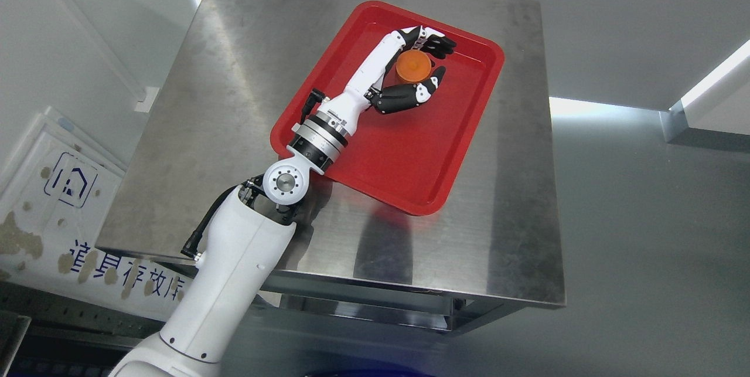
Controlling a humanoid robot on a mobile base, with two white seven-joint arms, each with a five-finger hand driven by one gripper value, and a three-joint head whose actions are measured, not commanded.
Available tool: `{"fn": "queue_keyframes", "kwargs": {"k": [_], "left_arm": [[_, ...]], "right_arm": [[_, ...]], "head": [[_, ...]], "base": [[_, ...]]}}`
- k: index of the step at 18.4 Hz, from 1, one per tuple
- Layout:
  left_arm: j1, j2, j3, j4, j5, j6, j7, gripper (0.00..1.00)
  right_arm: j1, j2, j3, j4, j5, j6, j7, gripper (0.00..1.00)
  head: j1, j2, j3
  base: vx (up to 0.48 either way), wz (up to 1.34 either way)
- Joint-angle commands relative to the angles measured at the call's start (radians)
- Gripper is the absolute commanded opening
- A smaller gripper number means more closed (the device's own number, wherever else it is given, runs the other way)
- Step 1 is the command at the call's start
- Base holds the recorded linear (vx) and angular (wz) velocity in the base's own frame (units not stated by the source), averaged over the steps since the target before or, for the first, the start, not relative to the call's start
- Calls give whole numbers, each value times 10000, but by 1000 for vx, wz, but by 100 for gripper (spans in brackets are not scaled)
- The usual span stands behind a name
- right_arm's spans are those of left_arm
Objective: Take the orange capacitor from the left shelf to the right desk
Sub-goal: 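Open the left hand to release the capacitor and withdraw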
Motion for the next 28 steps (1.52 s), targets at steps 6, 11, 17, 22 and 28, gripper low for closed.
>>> {"fn": "queue_keyframes", "kwargs": {"k": [6,11,17,22,28], "left_arm": [[-1162,174,1745,-264,-90,-715,232,100],[-933,174,4274,-1673,-28,169,1061,100],[1288,174,5446,-1922,124,357,1506,100],[2932,174,5001,-1937,156,-486,1614,100],[3332,174,4816,-1938,156,-610,1537,100]], "right_arm": [[-16,-175,-107,-337,0,-5,-4,100],[-16,-175,-107,-337,0,-5,-4,100],[-16,-175,-107,-337,0,-5,-4,100],[-16,-175,-107,-337,0,-5,-4,100],[-16,-175,-107,-337,0,-5,-4,100]], "head": [[0,0,0],[0,0,0],[0,0,0],[0,0,0],[0,0,0]], "base": [[-4,5],[0,0],[0,0],[0,0],[0,0]]}}
